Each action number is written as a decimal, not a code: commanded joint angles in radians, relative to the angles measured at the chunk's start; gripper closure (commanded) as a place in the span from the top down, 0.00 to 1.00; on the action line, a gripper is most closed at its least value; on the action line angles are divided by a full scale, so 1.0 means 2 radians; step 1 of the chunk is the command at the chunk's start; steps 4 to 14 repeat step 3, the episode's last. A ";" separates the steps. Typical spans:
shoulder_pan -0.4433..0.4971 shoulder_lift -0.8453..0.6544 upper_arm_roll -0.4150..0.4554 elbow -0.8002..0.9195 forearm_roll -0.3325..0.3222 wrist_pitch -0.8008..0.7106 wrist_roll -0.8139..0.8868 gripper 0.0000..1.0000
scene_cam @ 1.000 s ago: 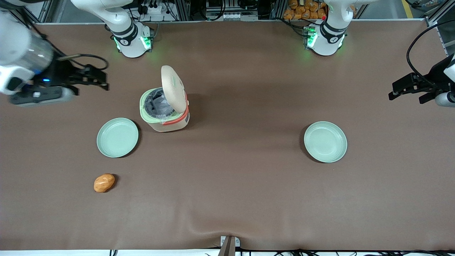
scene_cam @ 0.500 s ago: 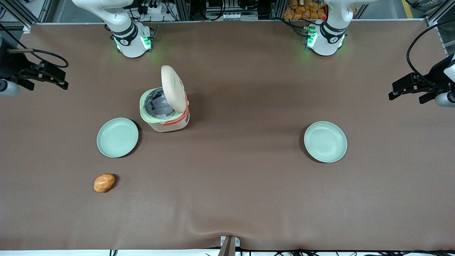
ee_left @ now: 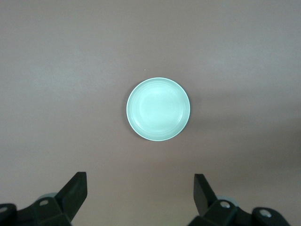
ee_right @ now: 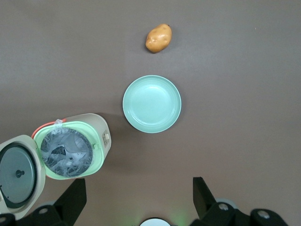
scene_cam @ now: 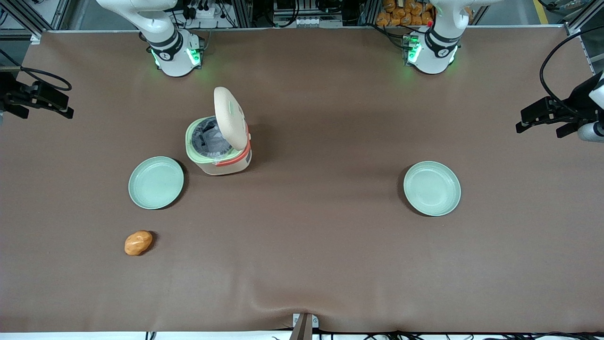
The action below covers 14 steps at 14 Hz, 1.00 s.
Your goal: Press rice cooker button with right arm
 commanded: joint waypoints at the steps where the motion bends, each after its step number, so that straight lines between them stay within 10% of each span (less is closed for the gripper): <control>1: -0.004 -0.004 0.006 -0.002 -0.009 -0.007 -0.005 1.00; 14: -0.004 -0.003 0.006 -0.002 -0.008 -0.019 -0.002 1.00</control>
